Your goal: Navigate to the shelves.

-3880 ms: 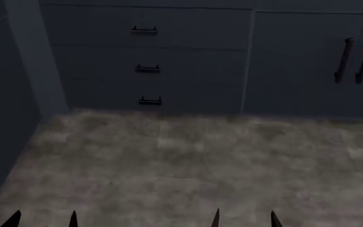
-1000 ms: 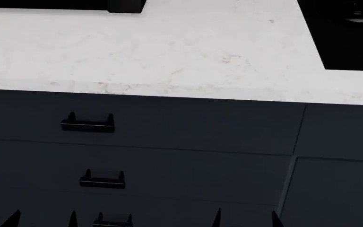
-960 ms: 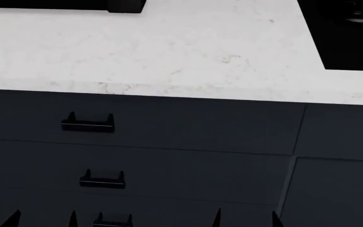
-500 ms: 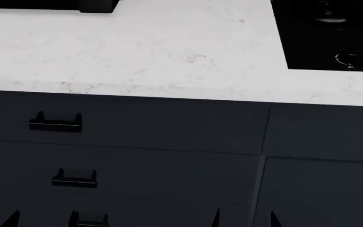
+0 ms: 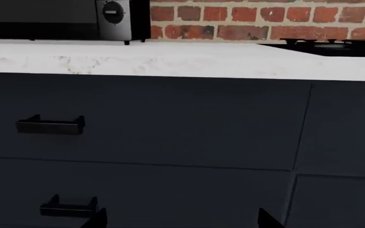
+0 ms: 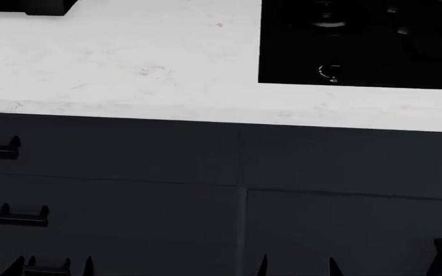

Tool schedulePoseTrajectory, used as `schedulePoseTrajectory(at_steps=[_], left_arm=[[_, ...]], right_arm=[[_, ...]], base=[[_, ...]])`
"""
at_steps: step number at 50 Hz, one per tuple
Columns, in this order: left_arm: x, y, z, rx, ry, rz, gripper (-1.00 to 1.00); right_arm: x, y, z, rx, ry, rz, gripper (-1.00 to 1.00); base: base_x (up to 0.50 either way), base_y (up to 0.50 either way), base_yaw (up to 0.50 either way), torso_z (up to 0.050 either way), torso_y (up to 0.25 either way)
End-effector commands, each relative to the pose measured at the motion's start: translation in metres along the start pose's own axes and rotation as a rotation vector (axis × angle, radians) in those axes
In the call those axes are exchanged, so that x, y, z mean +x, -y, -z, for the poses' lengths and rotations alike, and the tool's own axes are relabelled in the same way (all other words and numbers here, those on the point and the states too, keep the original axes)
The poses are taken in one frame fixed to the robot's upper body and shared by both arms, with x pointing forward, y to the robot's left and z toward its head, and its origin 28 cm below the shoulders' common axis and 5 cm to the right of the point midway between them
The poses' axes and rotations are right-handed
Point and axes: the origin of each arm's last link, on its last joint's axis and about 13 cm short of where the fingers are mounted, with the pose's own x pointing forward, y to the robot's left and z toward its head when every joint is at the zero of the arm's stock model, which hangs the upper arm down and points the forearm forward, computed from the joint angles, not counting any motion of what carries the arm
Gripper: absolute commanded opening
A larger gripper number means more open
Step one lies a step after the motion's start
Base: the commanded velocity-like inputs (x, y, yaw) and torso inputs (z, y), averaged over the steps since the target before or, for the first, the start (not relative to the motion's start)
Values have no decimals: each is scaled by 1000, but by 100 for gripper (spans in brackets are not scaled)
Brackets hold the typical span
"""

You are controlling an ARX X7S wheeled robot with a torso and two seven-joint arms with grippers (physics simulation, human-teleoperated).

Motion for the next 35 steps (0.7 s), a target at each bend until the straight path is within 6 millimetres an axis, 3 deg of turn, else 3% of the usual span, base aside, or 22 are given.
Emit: schedulePoseTrajectory(at_steps=[1,35], left_arm=[[0,0,0,0,0,0,100],[0,0,0,0,-1,0,100]], right_arm=[[1,0,1,-2,-1,0,100],[0,-1,0,-3,-7,-3,100]], base=[[-499,-23,0,0,0],[-499,-23,0,0,0]])
